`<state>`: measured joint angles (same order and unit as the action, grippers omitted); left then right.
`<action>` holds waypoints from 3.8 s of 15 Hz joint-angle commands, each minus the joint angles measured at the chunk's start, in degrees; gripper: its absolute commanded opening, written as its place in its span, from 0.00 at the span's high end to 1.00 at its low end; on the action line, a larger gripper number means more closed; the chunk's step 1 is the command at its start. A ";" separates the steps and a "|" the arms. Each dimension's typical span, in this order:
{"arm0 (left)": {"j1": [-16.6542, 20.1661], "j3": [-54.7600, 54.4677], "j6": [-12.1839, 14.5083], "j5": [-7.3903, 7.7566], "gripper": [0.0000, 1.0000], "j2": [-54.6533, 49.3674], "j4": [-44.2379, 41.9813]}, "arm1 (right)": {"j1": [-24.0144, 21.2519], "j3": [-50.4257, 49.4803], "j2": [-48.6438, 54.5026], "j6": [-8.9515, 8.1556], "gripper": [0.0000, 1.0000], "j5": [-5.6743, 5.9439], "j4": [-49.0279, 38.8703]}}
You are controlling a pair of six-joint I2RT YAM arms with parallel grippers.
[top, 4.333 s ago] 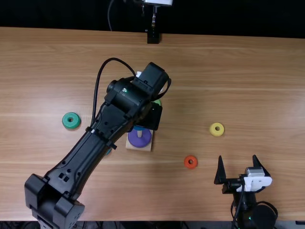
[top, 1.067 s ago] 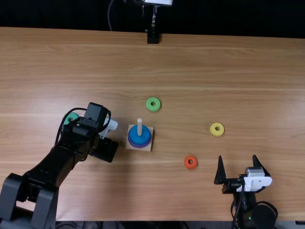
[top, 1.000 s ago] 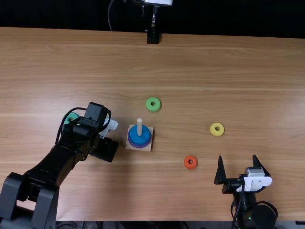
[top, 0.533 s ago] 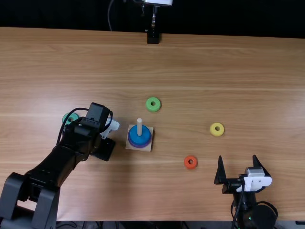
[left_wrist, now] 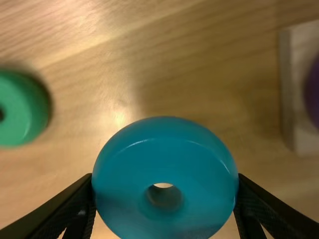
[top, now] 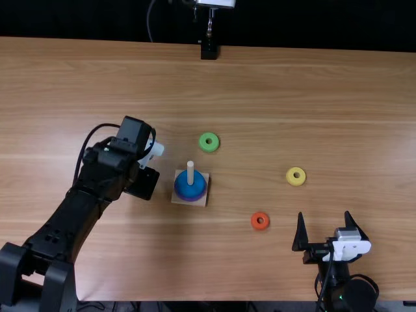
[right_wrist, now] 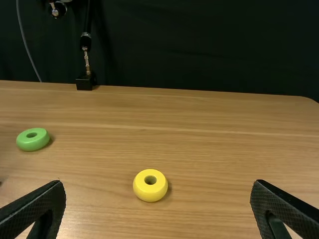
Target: Build the Hanoi tower: stack the rings onto the peg from bottom to top in this color order: purple, dark blue, light blue, dark green, light green, yellow, orange.
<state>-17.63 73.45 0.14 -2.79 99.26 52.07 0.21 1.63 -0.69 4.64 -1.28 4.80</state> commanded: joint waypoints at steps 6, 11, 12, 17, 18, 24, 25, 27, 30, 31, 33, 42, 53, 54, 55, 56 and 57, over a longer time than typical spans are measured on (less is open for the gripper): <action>-2.59 22.88 -7.74 0.36 1.00 1.11 20.07 | -0.73 -0.75 0.69 0.10 0.00 0.01 0.22; -7.42 34.30 -11.85 0.26 1.00 4.97 27.66 | -0.73 -0.75 0.69 0.10 0.00 0.01 0.22; -8.56 36.24 -12.59 0.26 1.00 5.94 27.87 | -0.73 -0.75 0.69 0.10 0.00 0.01 0.22; -11.73 42.39 -14.49 0.15 1.00 8.58 29.77 | -0.73 -0.75 0.69 0.10 0.00 0.01 0.22; -12.26 42.83 -14.59 0.15 1.00 9.02 29.77 | -0.73 -0.75 0.69 0.10 0.00 0.01 0.22; -15.42 45.55 -16.49 0.15 1.00 11.74 29.77 | -0.73 -0.75 0.69 0.10 0.00 0.01 0.22; -15.77 46.17 -16.49 0.15 1.00 12.09 29.77 | -0.73 -0.75 0.69 0.10 0.00 0.01 0.22; -16.83 46.70 -16.60 0.15 1.00 13.15 29.77 | -0.73 -0.75 0.69 0.10 0.00 0.01 0.22; -17.35 46.70 -17.76 0.15 1.00 13.76 29.77 | -0.73 -0.75 0.69 0.10 0.00 0.01 0.22; -17.53 46.70 -17.86 0.15 1.00 13.85 29.77 | -0.73 -0.75 0.69 0.10 0.00 0.01 0.22; -17.70 46.52 -17.86 0.15 1.00 13.94 29.66 | -0.73 -0.75 0.69 0.10 0.00 0.01 0.22; -17.44 45.64 -17.65 0.36 1.00 14.47 29.03 | -0.73 -0.75 0.69 0.10 0.00 0.01 0.22; -16.74 42.65 -17.86 0.57 0.08 14.56 29.77 | -0.73 -0.75 0.69 0.10 0.00 0.01 0.22; -16.65 42.57 -17.86 0.68 0.00 14.47 29.66 | -0.73 -0.75 0.69 0.10 0.00 0.01 0.22; -16.65 42.13 -17.86 1.52 0.00 14.38 29.66 | -0.73 -0.75 0.69 0.10 0.00 0.01 0.12; -16.65 41.07 -17.76 2.79 0.00 14.20 28.93 | -0.73 -0.75 0.69 0.10 0.00 0.01 0.22; -16.65 40.54 -17.76 3.84 0.00 14.12 28.29 | -0.73 -0.75 0.69 0.10 0.00 0.01 0.22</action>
<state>-34.50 114.72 -16.84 -0.49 113.14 80.34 0.21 1.63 -0.69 4.64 -1.28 4.78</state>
